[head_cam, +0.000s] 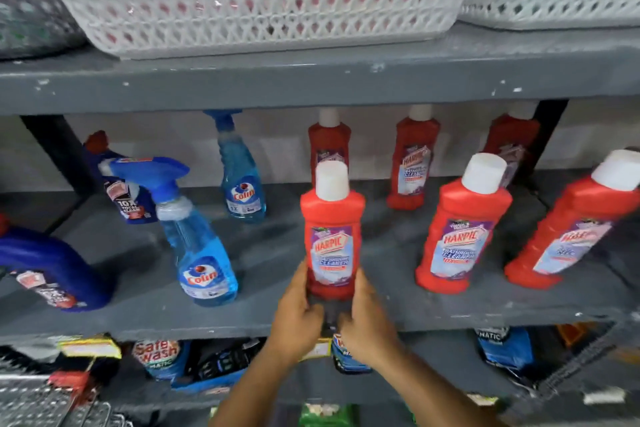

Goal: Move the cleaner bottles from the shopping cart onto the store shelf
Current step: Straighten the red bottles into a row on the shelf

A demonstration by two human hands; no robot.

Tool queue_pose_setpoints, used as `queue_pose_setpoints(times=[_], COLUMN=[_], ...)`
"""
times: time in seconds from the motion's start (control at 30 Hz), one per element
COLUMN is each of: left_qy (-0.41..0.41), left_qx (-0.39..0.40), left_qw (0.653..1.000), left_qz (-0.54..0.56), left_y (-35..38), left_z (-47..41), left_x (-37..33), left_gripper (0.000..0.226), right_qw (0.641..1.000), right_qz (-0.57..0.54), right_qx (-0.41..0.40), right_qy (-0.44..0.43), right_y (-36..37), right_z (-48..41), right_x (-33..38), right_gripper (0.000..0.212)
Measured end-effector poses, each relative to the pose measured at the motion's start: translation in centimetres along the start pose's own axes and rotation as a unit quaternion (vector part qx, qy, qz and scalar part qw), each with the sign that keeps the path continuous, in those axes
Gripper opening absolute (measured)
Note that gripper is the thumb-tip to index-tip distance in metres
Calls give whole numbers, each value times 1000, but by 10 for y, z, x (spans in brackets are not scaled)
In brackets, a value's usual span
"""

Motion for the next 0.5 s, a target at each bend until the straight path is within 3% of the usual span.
queue_pose_setpoints(times=[0.23, 0.3, 0.37, 0.43, 0.5], left_qy=[-11, -26, 28, 125, 174], left_qx=[-19, -81, -158, -102, 25], left_qw=[1000, 995, 981, 978, 975], left_qz=[-2, -43, -112, -133, -139], left_y=[-1, 4, 14, 40, 76], left_z=[8, 19, 39, 52, 46], left_x=[-5, -7, -12, -22, -35], left_gripper=[93, 92, 93, 96, 94], right_qw=[999, 997, 984, 960, 957], right_qz=[30, 32, -3, -7, 8], right_qx=[5, -51, -159, -271, -289], right_qy=[-21, -54, -86, -67, -3], right_y=[0, -20, -49, -86, -125], right_z=[8, 22, 38, 46, 41], right_x=[9, 3, -12, -37, -63], right_gripper=[87, 85, 78, 72, 77])
Point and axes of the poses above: each hand's wrist, its own z-axis away from the middle knuckle, its own y-axis out of the palm, x = y × z, the point moved 1 cm from there along -z, towards the middle knuckle, and after that the axes turned 2 degrees about x, right-handed, at the moved point
